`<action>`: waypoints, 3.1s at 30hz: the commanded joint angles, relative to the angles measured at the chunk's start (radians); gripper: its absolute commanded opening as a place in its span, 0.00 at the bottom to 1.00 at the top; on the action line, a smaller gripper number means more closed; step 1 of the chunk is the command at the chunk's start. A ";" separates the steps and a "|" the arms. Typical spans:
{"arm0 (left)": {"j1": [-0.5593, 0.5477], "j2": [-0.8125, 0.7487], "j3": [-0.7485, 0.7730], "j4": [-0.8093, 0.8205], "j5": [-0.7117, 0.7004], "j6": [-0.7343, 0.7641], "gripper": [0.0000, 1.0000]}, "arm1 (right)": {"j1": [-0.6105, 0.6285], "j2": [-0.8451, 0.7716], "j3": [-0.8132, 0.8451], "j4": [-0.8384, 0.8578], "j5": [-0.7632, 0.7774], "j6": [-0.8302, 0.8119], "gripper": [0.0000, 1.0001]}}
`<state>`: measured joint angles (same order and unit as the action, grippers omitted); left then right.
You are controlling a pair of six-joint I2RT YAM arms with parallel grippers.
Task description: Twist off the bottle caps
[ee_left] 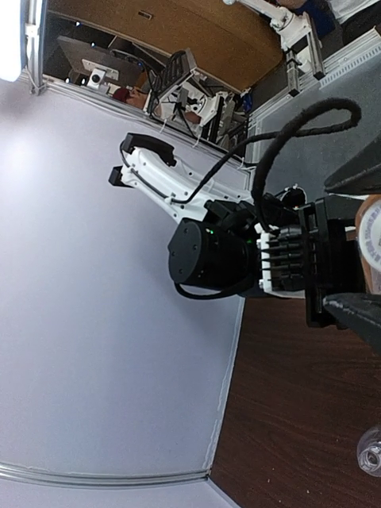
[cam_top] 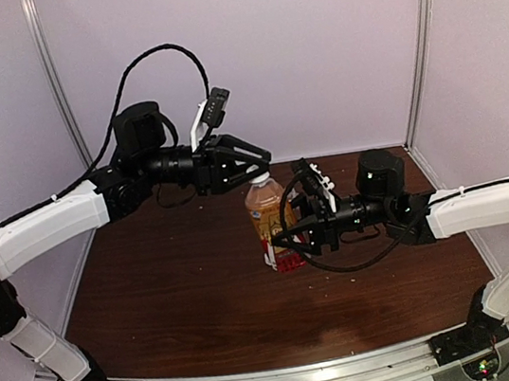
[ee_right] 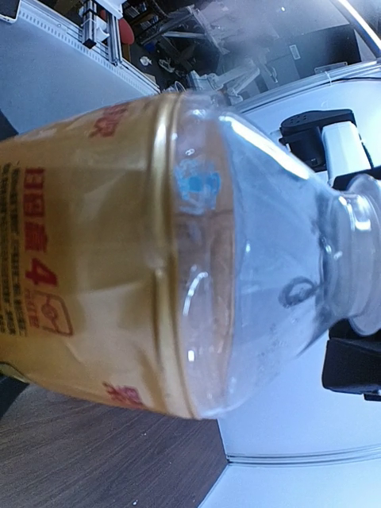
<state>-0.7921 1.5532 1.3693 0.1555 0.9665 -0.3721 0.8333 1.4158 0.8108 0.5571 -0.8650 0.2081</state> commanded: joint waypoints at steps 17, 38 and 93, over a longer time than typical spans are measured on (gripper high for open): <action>-0.012 0.004 0.056 -0.142 -0.184 -0.042 0.00 | -0.008 -0.046 0.059 -0.158 0.250 -0.138 0.35; -0.160 0.003 0.168 -0.276 -0.788 -0.093 0.29 | -0.005 -0.070 0.050 -0.207 0.411 -0.253 0.35; -0.047 -0.015 0.022 -0.041 0.063 0.082 0.49 | -0.026 -0.067 0.098 -0.176 -0.131 -0.119 0.37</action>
<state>-0.8333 1.5326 1.4006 0.0608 1.0088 -0.2905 0.8127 1.3540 0.8803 0.3416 -0.9878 0.0792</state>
